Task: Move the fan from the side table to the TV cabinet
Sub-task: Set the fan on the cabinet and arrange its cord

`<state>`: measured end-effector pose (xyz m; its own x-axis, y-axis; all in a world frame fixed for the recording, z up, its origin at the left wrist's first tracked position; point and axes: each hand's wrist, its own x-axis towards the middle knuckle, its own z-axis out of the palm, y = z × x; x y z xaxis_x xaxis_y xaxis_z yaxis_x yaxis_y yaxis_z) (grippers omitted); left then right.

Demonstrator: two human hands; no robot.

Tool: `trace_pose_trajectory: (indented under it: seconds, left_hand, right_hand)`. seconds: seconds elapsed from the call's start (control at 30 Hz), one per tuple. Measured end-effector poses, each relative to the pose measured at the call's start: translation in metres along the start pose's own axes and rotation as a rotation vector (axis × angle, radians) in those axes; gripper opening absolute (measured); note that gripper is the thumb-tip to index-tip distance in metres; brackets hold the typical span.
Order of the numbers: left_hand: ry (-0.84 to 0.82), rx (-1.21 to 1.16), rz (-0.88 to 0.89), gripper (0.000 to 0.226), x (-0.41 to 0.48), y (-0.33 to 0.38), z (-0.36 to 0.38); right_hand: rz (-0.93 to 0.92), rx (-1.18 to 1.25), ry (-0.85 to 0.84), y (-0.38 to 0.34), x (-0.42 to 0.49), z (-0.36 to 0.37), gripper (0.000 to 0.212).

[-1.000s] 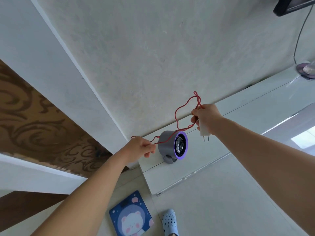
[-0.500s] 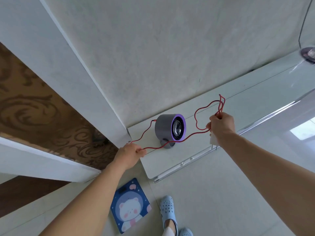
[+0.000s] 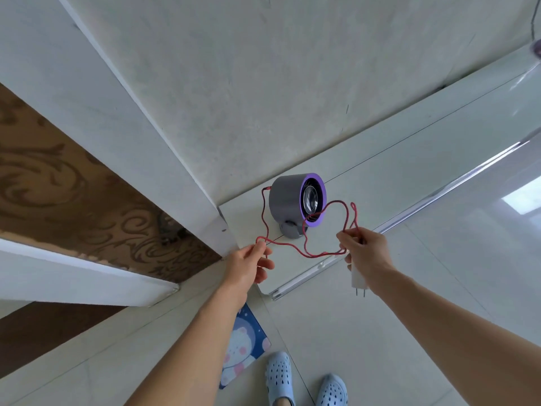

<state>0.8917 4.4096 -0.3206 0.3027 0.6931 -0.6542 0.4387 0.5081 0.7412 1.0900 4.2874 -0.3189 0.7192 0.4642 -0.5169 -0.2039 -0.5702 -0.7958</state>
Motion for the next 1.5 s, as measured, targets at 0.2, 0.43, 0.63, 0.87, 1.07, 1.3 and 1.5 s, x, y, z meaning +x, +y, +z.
trace_pose_trajectory:
  seconds: [0.2,0.43,0.63,0.87,1.07,1.3,1.5]
  left_hand:
    - [-0.095,-0.288,-0.113,0.033,-0.005,0.003,0.025]
    - [-0.174,-0.363,-0.097,0.022,-0.011,0.029,0.043]
    - [-0.054,-0.236,-0.079,0.012,-0.004,0.030,0.018]
    - [-0.027,-0.271,-0.091,0.027,0.000,0.010,-0.007]
    - [-0.070,-0.442,-0.129,0.031,-0.003,-0.006,0.010]
    - [-0.131,-0.504,-0.154,0.031,0.000,-0.015,0.009]
    - [-0.104,-0.613,-0.165,0.029,0.000,-0.027,-0.007]
  right_hand:
    - [-0.107,-0.019,-0.166,0.001,-0.012,0.019,0.009]
    - [-0.259,-0.378,-0.368,-0.003,-0.024,0.030,0.006]
    - [-0.070,-0.025,-0.180,-0.015,-0.017,0.003,0.027]
    - [-0.115,0.117,-0.029,-0.016,-0.012,-0.020,0.020]
    - [-0.445,-0.238,-0.182,-0.002,-0.030,0.022,0.025]
    - [-0.710,-0.826,-0.394,0.013,-0.035,0.059,0.036]
    - [-0.765,-1.089,-0.532,0.012,-0.033,0.065,0.034]
